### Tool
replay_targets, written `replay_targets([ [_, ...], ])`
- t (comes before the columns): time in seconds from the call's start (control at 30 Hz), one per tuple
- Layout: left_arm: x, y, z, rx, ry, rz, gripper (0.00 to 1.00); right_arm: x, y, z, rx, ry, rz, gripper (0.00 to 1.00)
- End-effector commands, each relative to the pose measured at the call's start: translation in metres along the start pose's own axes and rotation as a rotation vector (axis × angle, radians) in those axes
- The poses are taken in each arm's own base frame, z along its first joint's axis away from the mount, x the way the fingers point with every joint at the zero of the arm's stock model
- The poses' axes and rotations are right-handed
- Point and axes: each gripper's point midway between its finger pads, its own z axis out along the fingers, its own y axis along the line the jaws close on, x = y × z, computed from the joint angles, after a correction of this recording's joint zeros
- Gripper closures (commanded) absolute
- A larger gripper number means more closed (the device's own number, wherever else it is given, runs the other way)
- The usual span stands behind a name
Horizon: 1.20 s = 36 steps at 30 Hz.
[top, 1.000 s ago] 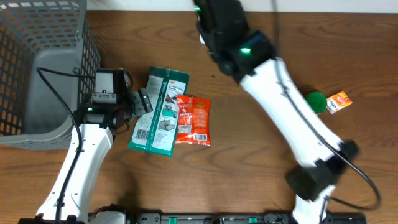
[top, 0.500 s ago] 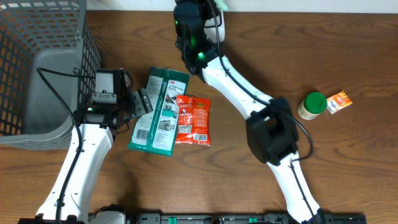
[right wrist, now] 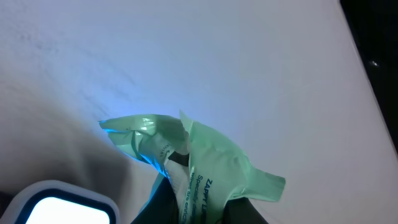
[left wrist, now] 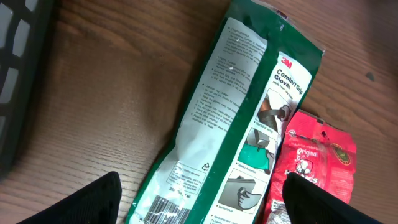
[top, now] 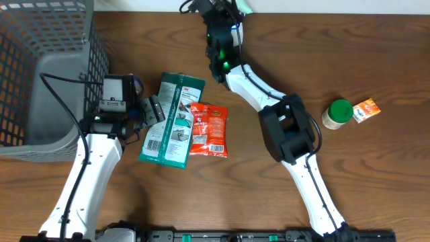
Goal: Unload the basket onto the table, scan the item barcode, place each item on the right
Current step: 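Hold the wipes pack in front of the scanner window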
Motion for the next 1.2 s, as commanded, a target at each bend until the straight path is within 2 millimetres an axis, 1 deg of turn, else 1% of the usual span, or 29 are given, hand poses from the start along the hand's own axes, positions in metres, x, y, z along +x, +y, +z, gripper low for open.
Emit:
replay_targets([
  [0.0,-0.006,0.0,-0.004,-0.006,-0.018,-0.008,0.17,-0.012,0.001,0.002,-0.026,-0.052,0.041,0.99],
  [0.13,-0.006,0.0,-0.004,-0.005,-0.018,-0.008,0.17,-0.004,0.005,0.004,-0.028,-0.044,0.109,0.99],
  [0.27,-0.006,0.0,-0.004,-0.006,-0.018,-0.008,0.17,0.004,0.011,0.004,-0.025,-0.03,0.108,0.99],
  [0.4,-0.006,0.0,-0.004,-0.005,-0.018,-0.008,0.17,0.016,0.03,0.001,-0.037,-0.019,0.085,0.99],
  [0.53,-0.006,0.0,-0.004,-0.005,-0.018,-0.008,0.17,0.029,0.052,-0.004,-0.049,-0.014,-0.018,0.98],
  [0.6,-0.006,0.0,-0.004,-0.006,-0.018,-0.008,0.17,0.033,0.058,-0.007,-0.046,-0.01,-0.06,0.98],
  [0.67,-0.006,0.0,-0.004,-0.006,-0.018,-0.008,0.17,0.034,0.068,-0.012,-0.057,-0.012,-0.105,0.98],
  [0.73,-0.006,0.0,-0.004,-0.006,-0.018,-0.008,0.17,0.032,0.073,-0.016,-0.059,-0.009,-0.112,0.99],
  [0.87,-0.006,0.0,-0.004,-0.005,-0.018,-0.008,0.17,0.022,0.082,-0.028,-0.065,-0.014,-0.133,0.99],
  [0.93,-0.006,0.0,-0.004,-0.005,-0.018,-0.008,0.17,0.021,0.084,-0.03,-0.068,-0.016,-0.133,0.99],
  [1.03,-0.006,0.0,-0.004,-0.005,-0.018,-0.008,0.17,0.025,0.088,-0.03,-0.083,-0.005,-0.149,0.99],
  [1.1,-0.006,0.0,-0.004,-0.006,-0.018,-0.008,0.17,0.026,0.088,-0.03,-0.082,0.001,-0.151,0.99],
  [1.17,-0.006,0.0,-0.004,-0.006,-0.018,-0.008,0.17,0.027,0.079,-0.028,-0.047,0.008,-0.093,0.99],
])
